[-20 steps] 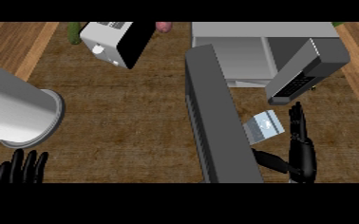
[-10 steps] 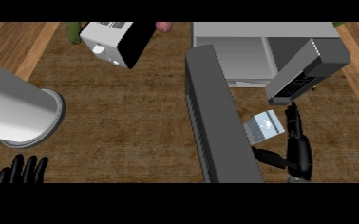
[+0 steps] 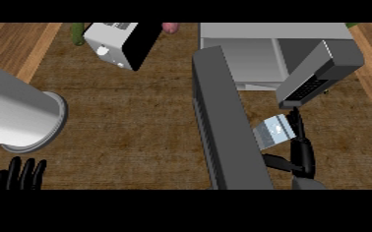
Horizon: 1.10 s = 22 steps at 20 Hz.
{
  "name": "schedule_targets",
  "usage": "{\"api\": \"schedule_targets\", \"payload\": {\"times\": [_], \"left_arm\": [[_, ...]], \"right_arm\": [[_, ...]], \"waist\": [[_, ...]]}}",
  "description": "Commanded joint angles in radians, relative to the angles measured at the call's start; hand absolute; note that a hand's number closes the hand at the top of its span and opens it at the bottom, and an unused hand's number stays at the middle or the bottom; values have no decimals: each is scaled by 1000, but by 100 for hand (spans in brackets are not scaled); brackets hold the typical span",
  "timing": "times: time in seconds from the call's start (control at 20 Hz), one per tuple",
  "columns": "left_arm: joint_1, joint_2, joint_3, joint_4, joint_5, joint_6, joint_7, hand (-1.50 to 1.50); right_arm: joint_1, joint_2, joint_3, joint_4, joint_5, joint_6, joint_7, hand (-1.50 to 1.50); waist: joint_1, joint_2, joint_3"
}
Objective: Pick up the milk, place it into the microwave and close the microwave
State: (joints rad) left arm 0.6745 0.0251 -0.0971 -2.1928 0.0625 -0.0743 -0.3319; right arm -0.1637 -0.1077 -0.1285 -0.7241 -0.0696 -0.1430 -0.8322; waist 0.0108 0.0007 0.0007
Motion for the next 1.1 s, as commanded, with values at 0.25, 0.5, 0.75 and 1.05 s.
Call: {"api": "schedule_targets", "payload": {"times": [0.25,0.5,0.75,1.05], "left_arm": [[43,36,62,-50,67,-54,11,-150],[-17,2,22,-7,16,-19,31,-150],[49,-22,-11,24,-21,-40,-82,-150],[38,20,81,-38,70,-47,-11,-150]], "right_arm": [[-128,-2,-73,214,-33,34,-143,-150],[-170,11,-100,269,-83,154,-191,150],[-143,16,-101,183,-123,223,-187,150],[-108,33,-56,141,-127,318,-166,150]], "waist": [[4,0,0],[4,2,1],[-2,-2,0],[-5,-3,-1]]}}
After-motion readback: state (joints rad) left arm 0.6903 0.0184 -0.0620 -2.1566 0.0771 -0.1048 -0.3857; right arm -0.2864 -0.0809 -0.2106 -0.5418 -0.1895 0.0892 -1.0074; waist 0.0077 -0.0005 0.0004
